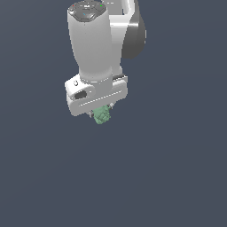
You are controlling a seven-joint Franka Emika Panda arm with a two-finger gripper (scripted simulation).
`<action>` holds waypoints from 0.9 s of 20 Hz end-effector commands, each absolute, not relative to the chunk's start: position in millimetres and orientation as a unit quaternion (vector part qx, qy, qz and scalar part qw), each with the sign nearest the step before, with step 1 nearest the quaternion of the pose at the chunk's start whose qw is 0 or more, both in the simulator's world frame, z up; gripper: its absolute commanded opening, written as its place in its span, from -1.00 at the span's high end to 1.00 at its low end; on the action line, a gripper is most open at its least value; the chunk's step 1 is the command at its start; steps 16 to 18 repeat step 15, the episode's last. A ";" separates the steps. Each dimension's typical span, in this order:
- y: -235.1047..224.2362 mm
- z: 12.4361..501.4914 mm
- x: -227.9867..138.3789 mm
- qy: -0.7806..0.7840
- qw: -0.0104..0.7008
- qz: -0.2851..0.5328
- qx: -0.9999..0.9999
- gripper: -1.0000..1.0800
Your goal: Pick up the object and move it to a goal position.
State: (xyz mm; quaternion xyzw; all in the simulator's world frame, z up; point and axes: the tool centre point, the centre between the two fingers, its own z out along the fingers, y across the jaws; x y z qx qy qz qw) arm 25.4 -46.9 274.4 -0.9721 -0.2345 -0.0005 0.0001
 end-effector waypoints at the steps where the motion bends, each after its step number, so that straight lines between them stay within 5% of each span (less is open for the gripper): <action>1: -60.1 297.8 19.3 -0.235 0.001 0.000 -0.972 1.00; 18: -95.0 357.5 8.1 -0.235 0.000 0.000 -0.972 1.00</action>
